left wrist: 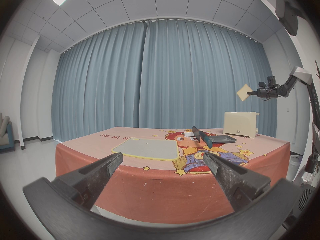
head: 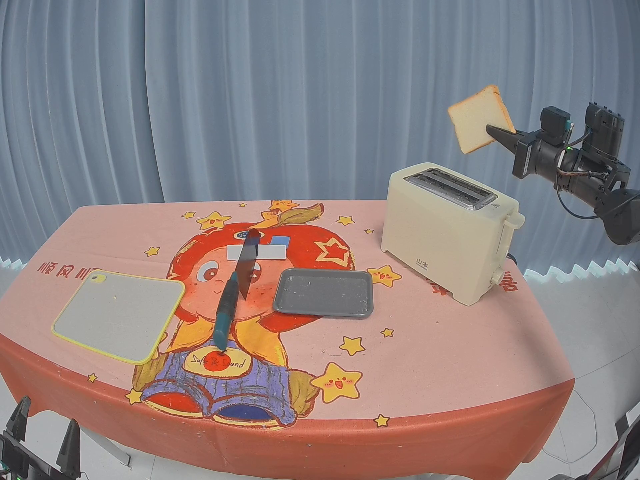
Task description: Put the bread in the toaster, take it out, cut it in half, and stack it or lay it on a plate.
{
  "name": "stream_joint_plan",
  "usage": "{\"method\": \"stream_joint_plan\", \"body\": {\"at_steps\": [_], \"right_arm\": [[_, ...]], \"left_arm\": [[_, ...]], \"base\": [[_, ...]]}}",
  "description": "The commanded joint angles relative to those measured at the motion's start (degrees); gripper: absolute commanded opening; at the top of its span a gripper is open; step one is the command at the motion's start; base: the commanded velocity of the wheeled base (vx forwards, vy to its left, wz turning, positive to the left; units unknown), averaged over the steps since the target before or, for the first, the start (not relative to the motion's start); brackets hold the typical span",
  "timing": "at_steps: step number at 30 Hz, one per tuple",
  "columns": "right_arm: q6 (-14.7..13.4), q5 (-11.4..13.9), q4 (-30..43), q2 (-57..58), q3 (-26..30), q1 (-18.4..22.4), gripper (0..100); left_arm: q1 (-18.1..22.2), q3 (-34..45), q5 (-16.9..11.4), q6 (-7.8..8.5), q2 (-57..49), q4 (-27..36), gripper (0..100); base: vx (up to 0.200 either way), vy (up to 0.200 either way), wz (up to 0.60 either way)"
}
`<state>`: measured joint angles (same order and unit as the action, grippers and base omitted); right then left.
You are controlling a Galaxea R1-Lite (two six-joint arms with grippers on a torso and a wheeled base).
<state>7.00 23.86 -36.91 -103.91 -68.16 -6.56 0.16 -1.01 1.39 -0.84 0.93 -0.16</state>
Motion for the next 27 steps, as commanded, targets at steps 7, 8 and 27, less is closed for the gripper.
{"method": "stream_joint_plan", "body": {"at_steps": [7, 8, 27], "right_arm": [[0.82, -0.04, 0.09, -2.87, -1.36, 0.14, 0], [1.18, -0.04, 0.09, -3.05, -1.63, 0.41, 0], [6.63, 0.05, 0.26, -3.75, 3.29, 0.32, 0]], "left_arm": [[0.02, 1.01, 0.02, -0.04, -0.31, -0.02, 100], [0.02, 1.01, 0.02, -0.04, -0.31, -0.02, 100], [0.02, 1.01, 0.02, -0.04, -0.31, -0.02, 100]], "base": [[0.0, 0.0, 0.0], [0.0, 0.0, 0.0], [0.0, 0.0, 0.0]]}}
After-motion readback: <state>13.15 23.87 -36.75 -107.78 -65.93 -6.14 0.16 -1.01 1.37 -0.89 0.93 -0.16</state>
